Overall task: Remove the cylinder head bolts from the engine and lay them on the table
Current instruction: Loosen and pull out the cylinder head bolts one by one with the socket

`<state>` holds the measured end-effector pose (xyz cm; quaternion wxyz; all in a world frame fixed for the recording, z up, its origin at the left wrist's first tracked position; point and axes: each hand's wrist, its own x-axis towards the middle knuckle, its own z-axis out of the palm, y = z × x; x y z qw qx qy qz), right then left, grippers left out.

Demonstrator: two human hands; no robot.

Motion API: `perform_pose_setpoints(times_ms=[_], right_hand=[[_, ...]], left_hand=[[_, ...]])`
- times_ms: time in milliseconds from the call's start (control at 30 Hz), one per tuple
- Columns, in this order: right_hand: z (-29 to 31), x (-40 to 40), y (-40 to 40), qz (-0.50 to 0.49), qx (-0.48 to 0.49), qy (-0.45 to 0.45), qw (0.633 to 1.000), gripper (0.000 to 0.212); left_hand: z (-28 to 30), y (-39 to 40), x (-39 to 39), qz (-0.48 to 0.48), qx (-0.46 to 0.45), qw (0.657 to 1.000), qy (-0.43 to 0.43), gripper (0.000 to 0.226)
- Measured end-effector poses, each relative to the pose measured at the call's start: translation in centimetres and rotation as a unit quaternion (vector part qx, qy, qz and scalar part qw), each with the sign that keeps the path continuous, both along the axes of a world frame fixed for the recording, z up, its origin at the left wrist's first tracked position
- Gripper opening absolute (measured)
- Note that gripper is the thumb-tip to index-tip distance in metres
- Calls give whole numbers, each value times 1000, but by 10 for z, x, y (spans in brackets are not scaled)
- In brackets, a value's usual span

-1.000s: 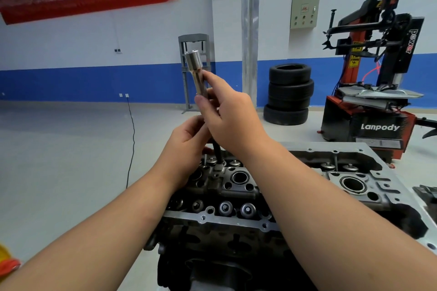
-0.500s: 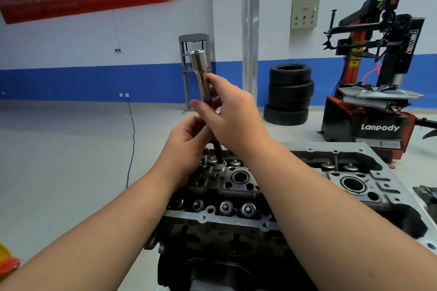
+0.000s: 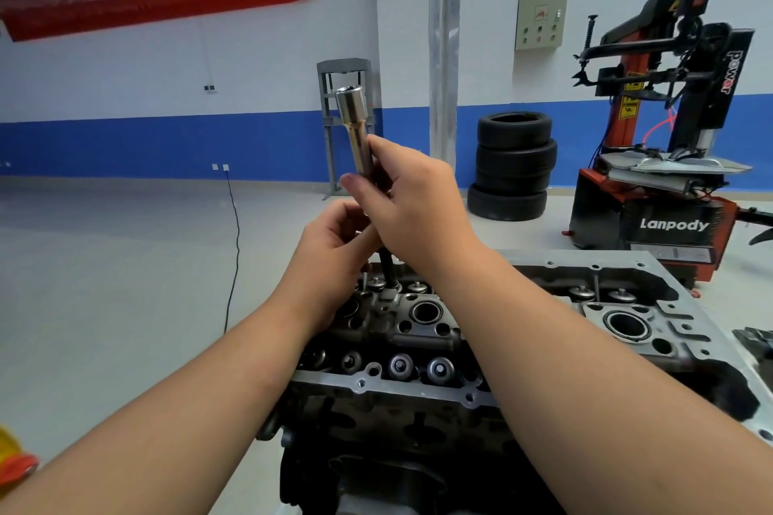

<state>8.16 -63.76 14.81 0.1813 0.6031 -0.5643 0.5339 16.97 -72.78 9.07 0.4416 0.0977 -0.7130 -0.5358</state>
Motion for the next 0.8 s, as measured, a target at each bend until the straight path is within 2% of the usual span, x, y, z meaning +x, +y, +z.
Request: perform_pose_setpoints(times_ms=[67,133,200,300,400,467,533,633,800], right_hand=[[1,0,-1,13,30,-26,999,24],[3,0,-1,21,73,-57,995,48],[2,0,-1,28,97,-65,993,58],[0,2,-1,48,92,-50,993,55],[0,0,-1,22,15,-10,1000,32],[1,-1,-1,20,5,-18,1000,22],[1,0,-1,34,43,-40,998,31],[0,-1,-2,54,86,-65,993,50],[-1,-3,-4,66,63,-84,992,54]], left_hand=[[0,1,0,-17,10,1000,-3,14],[1,2,0,-38,10,999,-10,22],[0,2,1,-34,-3,999,-11,22],[1,1,1,-12,-11,1000,4,15],[1,0,-1,3,-9,1000,10,7],[0,-1,-1,10,-2,1000,5,19],[0,-1,0,-5,10,1000,-9,29],[0,0,3,-38,10,999,-25,29],[0,1,2,-7,-25,999,-20,17]])
